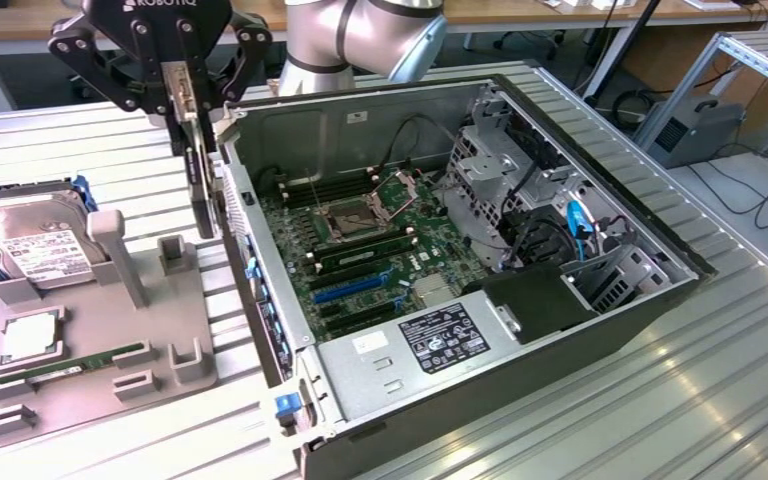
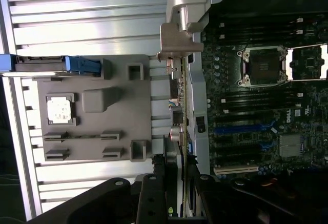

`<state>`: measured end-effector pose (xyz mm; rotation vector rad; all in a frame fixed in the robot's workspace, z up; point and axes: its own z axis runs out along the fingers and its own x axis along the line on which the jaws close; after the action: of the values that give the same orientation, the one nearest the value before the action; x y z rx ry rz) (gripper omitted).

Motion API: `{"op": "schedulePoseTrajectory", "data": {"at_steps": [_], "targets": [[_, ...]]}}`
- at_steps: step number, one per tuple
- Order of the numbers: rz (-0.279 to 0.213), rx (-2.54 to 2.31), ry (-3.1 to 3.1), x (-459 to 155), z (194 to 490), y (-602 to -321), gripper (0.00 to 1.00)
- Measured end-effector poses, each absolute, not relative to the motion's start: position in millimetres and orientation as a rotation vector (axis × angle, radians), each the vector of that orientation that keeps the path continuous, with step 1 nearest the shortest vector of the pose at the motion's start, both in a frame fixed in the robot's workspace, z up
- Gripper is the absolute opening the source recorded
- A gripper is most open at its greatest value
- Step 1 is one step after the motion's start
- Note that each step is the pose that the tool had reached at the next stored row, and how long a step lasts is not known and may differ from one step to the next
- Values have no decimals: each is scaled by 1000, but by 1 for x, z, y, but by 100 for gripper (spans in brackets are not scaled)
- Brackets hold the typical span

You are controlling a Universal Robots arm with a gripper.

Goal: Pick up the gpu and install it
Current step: 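Pick up the gpu and move the gpu toward the slot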

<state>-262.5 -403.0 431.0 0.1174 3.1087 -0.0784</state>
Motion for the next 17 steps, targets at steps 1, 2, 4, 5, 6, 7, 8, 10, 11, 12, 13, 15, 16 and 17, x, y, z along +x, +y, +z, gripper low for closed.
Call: {"op": "schedulePoseTrajectory", "data": {"at_steps": [1, 2, 4, 5, 6, 7, 8, 10, 11, 12, 13, 15, 16, 17], "targets": [[-78, 117, 3109, -262, 431, -403, 27], [-78, 117, 3109, -261, 431, -403, 27], [-78, 117, 3109, -259, 431, -403, 27], [-78, 117, 3109, -259, 431, -403, 27], [-78, 117, 3109, -258, 431, -403, 27], [-78, 118, 3109, -257, 431, -403, 27], [-78, 117, 3109, -257, 431, -403, 27], [-78, 118, 3109, -256, 431, -403, 27], [-78, 118, 3109, -255, 431, -403, 27], [-78, 118, 3109, -255, 431, -403, 27], [-78, 117, 3109, -254, 431, -403, 27], [-78, 117, 3109, -253, 431, -403, 27], [-78, 117, 3109, -253, 431, -403, 27], [-78, 118, 3109, -252, 430, -403, 27]]}}
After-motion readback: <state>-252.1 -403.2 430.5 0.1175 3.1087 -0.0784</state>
